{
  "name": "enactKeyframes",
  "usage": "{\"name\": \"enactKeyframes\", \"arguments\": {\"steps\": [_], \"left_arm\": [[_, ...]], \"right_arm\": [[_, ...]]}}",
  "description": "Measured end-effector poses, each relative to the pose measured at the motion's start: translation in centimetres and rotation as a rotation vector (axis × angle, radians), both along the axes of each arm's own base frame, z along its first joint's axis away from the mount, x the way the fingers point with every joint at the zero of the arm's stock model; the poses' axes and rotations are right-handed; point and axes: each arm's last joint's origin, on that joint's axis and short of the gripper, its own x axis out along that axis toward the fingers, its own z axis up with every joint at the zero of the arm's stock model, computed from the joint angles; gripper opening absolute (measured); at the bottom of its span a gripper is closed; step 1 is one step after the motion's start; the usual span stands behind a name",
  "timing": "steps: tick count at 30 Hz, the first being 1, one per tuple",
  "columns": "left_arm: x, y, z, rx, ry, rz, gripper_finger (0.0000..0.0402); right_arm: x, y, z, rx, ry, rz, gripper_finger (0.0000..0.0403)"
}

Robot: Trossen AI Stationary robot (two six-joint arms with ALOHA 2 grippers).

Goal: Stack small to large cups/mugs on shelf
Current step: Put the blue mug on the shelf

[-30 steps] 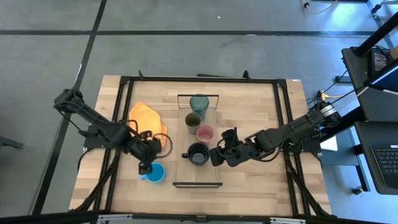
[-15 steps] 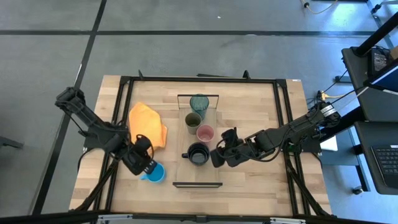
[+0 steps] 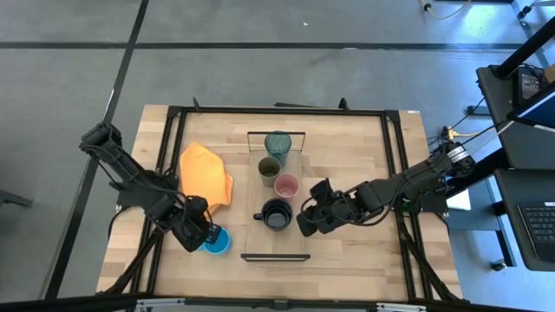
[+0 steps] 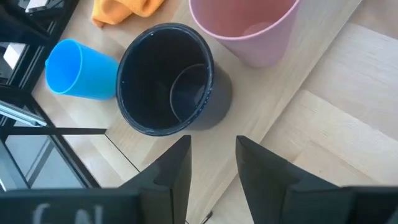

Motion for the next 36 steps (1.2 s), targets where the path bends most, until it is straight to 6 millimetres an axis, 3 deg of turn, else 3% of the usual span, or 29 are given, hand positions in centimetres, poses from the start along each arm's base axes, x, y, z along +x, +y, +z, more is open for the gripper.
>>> {"name": "enactKeyframes", "arguments": {"steps": [11,25,33,36], "left_arm": [[-0.3,-1.8,-1.2,-0.023,0.036,0.079,0.0070],[0.5,-2.7,-3.2,0.031,0.083,0.090,0.0068],[0.8,-2.6,-3.3,0.056,0.065,0.102,0.0011],[0.8,-2.6,-3.3,0.060,0.064,0.102,0.0009]], "right_arm": [[0.1,-0.1,0.0,-0.011,0.003,0.009,0.0127],[0.1,-0.3,0.0,-0.008,0.014,0.025,0.0127],[0.1,-0.3,0.0,-0.007,0.015,0.026,0.0127],[0.1,-0.3,0.0,-0.005,0.016,0.028,0.0127]]}}
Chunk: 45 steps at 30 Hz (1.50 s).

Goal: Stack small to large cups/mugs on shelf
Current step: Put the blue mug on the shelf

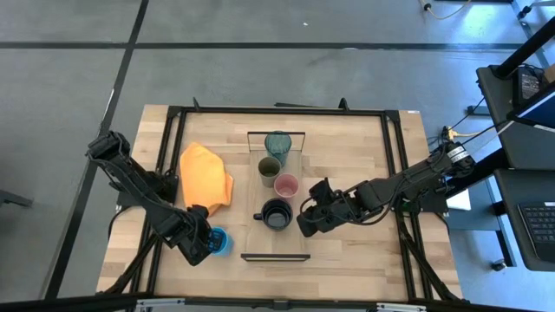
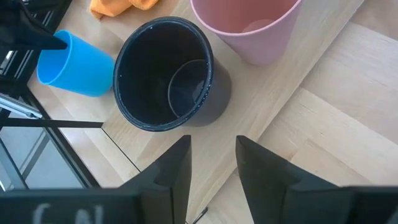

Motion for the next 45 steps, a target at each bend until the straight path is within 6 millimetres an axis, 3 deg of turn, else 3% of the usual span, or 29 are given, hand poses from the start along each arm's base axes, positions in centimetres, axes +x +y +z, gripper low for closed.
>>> {"name": "enactKeyframes", "arguments": {"steps": [7,14,33,45], "left_arm": [[-0.2,0.3,0.7,-0.004,-0.028,-0.022,0.0005],[-0.2,1.5,3.5,0.027,-0.089,-0.015,0.0003],[4.4,5.1,11.4,0.045,-0.273,-0.138,0.0001],[7.4,5.1,10.8,-0.011,-0.332,-0.220,0.0000]], "right_arm": [[0.0,0.0,0.0,0.003,0.004,0.001,0.0127],[0.0,0.0,0.0,0.009,0.004,-0.007,0.0127],[0.0,0.0,0.0,-0.014,0.006,0.021,0.0127],[-0.3,-0.1,-0.2,-0.044,0.038,0.043,0.0127]]}}
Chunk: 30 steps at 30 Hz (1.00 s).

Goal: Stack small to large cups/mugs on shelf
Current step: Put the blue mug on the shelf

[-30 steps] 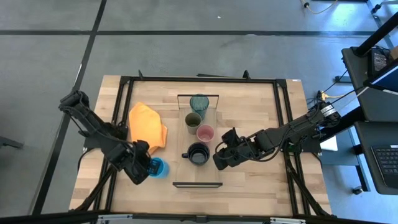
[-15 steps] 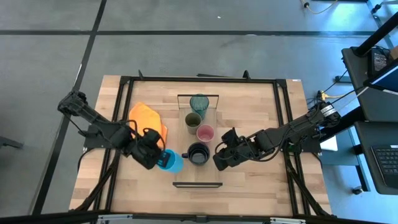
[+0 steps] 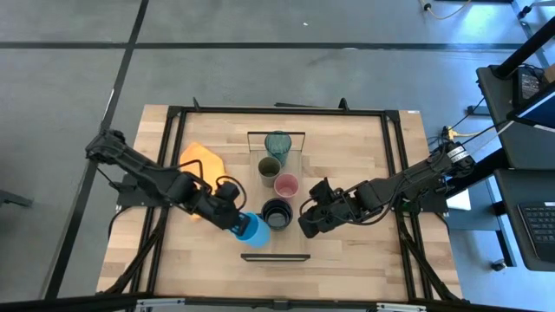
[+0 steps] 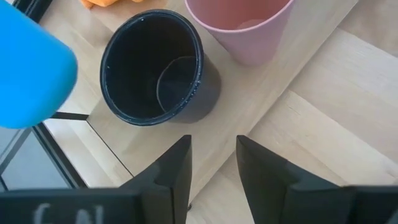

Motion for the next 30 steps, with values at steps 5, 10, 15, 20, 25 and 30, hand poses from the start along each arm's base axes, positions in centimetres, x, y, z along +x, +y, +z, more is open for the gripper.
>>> {"name": "enactKeyframes", "arguments": {"steps": [5,10,15,20,25,30], "left_arm": [[1.2,0.1,-1.0,-0.006,0.028,-0.024,0.0000],[2.7,-0.4,-1.6,-0.038,-0.011,-0.046,0.0000],[3.9,-0.8,-2.5,-0.065,-0.023,-0.040,0.0000],[4.9,-1.3,-3.6,-0.077,-0.021,-0.022,0.0000],[5.7,-1.7,-4.9,-0.080,0.007,-0.008,0.0000],[6.4,-2.0,-5.4,-0.088,-0.019,0.004,0.0000]], "right_arm": [[0.0,0.0,0.0,-0.014,0.008,0.019,0.0127],[0.0,0.0,0.0,-0.023,0.011,0.035,0.0127],[-0.1,0.0,-0.1,-0.016,0.016,0.047,0.0127],[-0.2,-0.2,0.2,-0.062,0.006,0.047,0.0127],[-1.1,-1.1,1.9,-0.100,-0.066,-0.004,0.0127],[-2.5,-2.6,4.3,-0.139,-0.147,-0.044,0.0127]]}}
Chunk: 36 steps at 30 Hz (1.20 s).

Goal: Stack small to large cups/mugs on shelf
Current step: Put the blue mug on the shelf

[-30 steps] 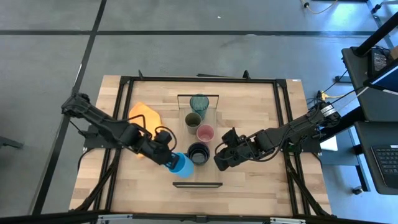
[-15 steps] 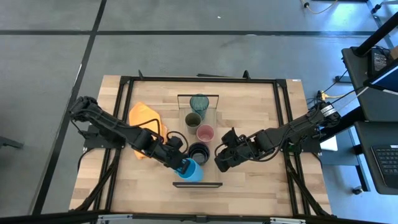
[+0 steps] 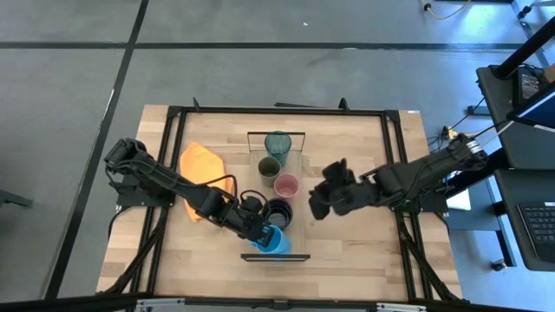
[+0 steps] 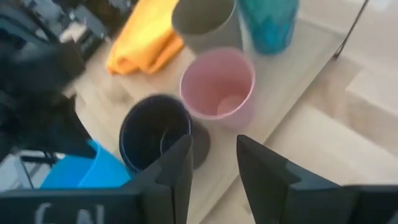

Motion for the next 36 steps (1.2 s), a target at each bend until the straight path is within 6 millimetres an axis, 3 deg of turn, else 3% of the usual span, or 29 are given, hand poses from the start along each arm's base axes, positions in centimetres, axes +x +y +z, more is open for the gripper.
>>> {"name": "enactKeyframes", "arguments": {"steps": [6,13,26,32,36], "left_arm": [[-0.1,0.0,-0.1,0.007,0.011,0.029,0.0000],[-0.4,0.1,-0.3,0.029,0.043,0.038,0.0000],[-0.2,0.1,-0.2,0.029,0.020,0.021,0.0000],[0.6,-0.9,-1.7,0.004,0.036,0.022,0.0000],[1.0,-1.0,-1.5,0.010,0.013,0.047,0.0000]], "right_arm": [[-2.0,-1.5,2.1,-0.040,-0.046,-0.028,0.0127],[-3.7,-3.1,2.9,-0.077,-0.013,-0.071,0.0127],[-3.9,-4.3,2.7,-0.104,0.034,-0.097,0.0127],[-3.8,-4.7,2.8,-0.079,0.038,-0.097,0.0127],[-3.9,-4.7,2.9,-0.075,0.031,-0.096,0.0127]]}}
